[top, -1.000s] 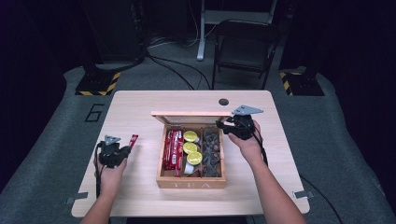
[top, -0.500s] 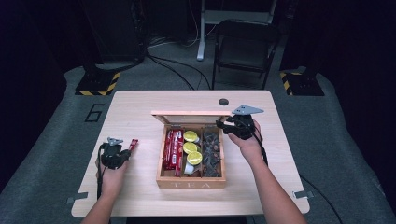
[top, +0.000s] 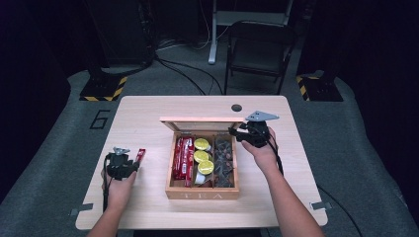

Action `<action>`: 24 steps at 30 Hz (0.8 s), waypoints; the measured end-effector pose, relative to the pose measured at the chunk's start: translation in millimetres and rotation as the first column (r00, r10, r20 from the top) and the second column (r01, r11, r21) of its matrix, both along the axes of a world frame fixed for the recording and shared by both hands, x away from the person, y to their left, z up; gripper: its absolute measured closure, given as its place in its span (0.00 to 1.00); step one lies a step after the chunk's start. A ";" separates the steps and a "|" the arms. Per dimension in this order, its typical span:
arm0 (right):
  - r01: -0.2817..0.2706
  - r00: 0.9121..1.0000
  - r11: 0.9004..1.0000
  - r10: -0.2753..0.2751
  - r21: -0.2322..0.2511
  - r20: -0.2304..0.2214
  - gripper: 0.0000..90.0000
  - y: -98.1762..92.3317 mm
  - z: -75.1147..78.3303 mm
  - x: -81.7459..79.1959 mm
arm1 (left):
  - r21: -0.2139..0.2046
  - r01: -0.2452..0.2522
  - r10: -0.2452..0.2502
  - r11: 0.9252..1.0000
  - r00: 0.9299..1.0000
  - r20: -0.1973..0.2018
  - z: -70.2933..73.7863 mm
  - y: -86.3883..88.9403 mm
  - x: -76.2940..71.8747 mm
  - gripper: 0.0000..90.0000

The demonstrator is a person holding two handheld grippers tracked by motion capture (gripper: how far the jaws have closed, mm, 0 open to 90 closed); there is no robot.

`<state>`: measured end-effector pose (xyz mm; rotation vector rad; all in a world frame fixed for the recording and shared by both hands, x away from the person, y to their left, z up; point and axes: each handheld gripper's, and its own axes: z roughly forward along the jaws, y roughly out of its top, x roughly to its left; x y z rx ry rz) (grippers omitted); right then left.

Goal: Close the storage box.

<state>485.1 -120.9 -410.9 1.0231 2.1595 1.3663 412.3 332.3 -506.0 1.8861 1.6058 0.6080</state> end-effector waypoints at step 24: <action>0.005 1.000 1.000 -0.005 -0.011 0.006 0.61 1.0 -0.1 -0.9 | 0.034 0.124 -0.128 0.992 0.973 0.190 62.0 -39.9 -10.4 0.44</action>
